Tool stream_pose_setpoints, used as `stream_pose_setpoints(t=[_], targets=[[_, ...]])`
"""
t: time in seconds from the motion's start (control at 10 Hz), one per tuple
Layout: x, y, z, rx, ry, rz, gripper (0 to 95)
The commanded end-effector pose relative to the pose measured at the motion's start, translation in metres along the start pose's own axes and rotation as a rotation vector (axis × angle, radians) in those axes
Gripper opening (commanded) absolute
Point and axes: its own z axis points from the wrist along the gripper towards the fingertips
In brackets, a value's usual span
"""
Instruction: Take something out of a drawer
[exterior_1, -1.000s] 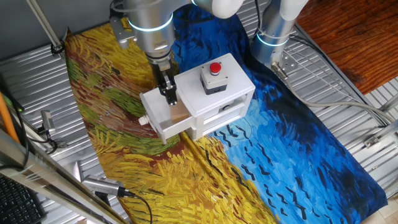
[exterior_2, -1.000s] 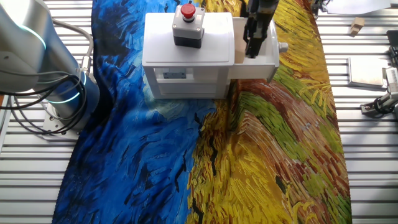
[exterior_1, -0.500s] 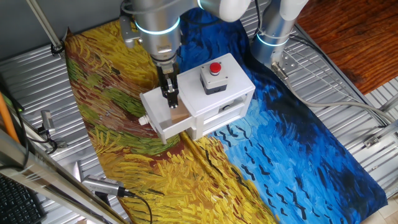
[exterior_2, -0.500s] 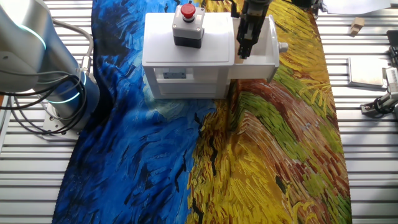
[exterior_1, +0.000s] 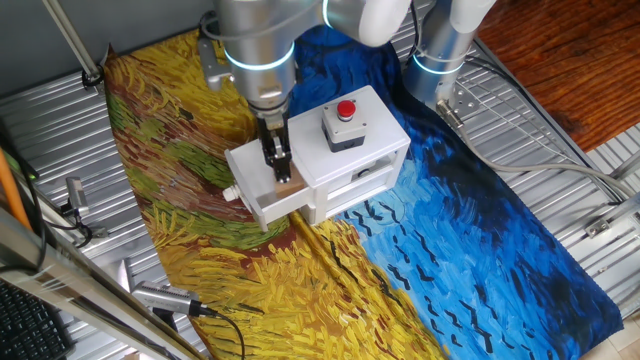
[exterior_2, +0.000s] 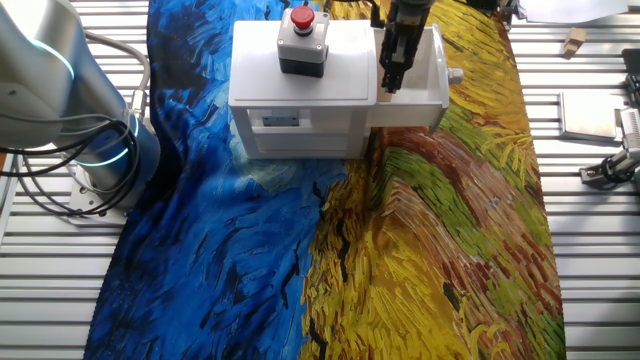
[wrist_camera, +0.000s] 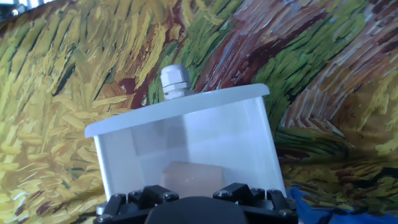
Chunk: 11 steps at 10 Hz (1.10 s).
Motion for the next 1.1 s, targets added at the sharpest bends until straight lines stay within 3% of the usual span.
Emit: stream_pose_setpoints(t=[0.1, 1.1], targets=[[0.001, 0.001, 0.002, 0.003, 0.000, 0.001, 76.0], [0.012, 0.005, 0.013, 0.011, -0.003, -0.015, 76.0]])
